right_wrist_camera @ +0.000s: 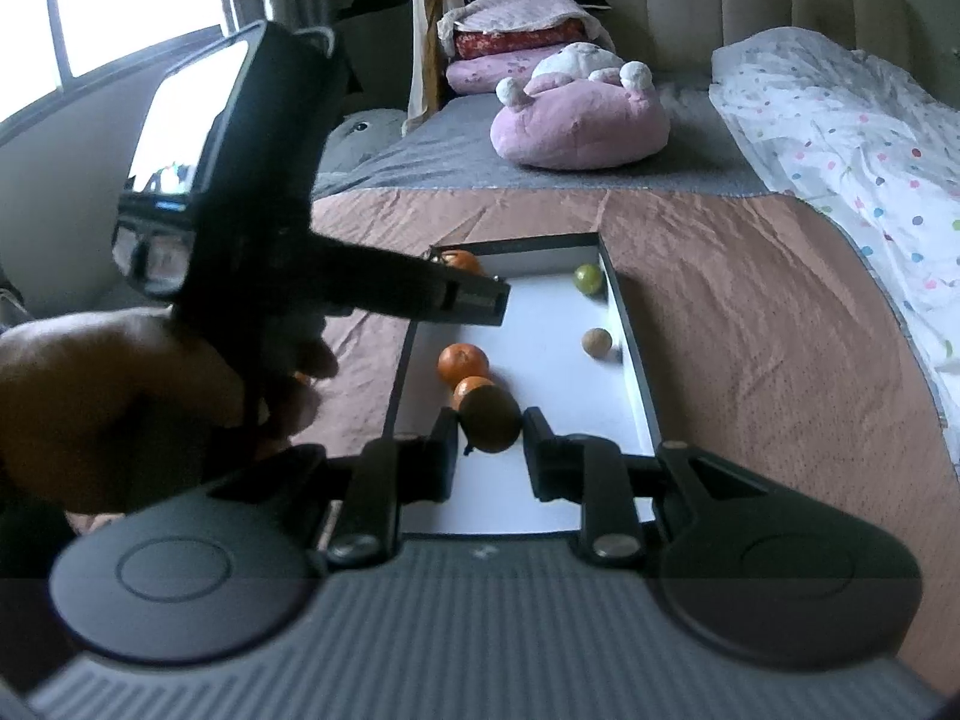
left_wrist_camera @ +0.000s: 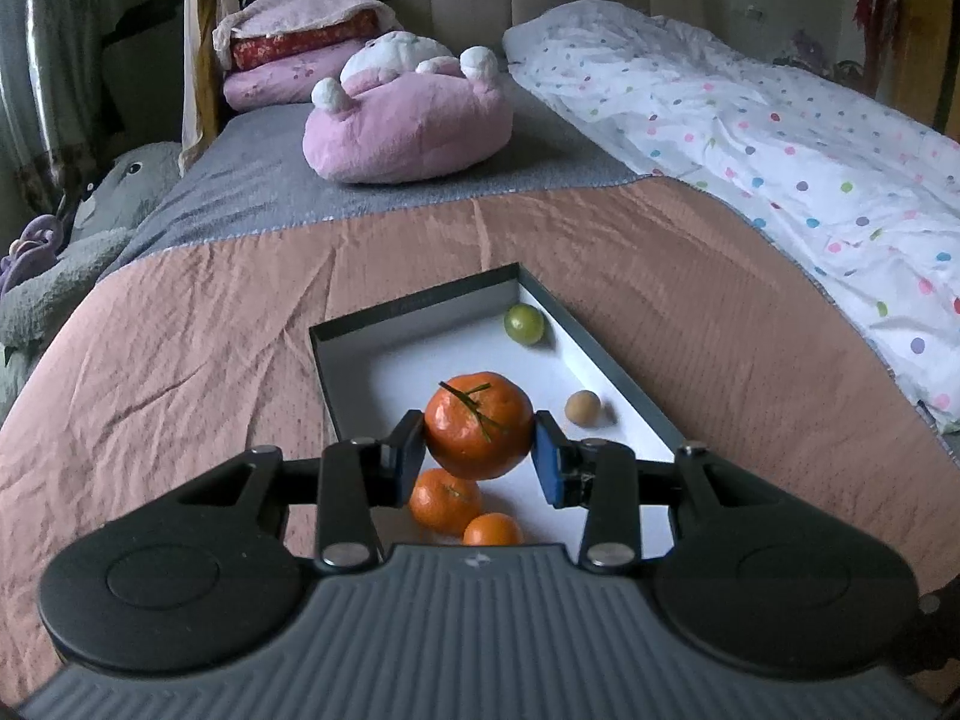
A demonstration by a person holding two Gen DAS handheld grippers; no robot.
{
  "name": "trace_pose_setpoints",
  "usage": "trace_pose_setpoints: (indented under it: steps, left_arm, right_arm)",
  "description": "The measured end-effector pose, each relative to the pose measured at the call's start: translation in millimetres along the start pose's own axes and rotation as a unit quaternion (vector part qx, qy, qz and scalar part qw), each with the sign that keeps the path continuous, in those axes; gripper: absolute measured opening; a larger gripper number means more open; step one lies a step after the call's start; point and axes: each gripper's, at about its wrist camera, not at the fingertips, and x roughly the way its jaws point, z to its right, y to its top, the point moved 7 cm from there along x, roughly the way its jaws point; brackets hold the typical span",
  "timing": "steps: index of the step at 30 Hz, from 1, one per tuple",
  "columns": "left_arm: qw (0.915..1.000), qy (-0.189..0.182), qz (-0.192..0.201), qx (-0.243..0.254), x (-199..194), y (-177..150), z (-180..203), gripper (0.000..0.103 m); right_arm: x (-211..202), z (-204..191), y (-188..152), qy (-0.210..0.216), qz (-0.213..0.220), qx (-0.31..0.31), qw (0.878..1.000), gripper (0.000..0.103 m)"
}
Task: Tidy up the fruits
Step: 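Open the left tool to drop the tangerine into the box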
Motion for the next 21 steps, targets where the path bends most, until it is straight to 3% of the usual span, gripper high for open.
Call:
trace_pose_setpoints:
  steps: [8,21]
  left_arm:
    - [1.0000,-0.003,0.003,0.004,1,1,0,0.045]
    - [0.9998,-0.010,0.018,0.005,-16,2,10,0.057]
  right_arm:
    - [2,0,0,0.003,-0.001,0.000,1.000,0.026]
    - [5,6,-3,-0.006,-0.003,0.006,1.000,0.026]
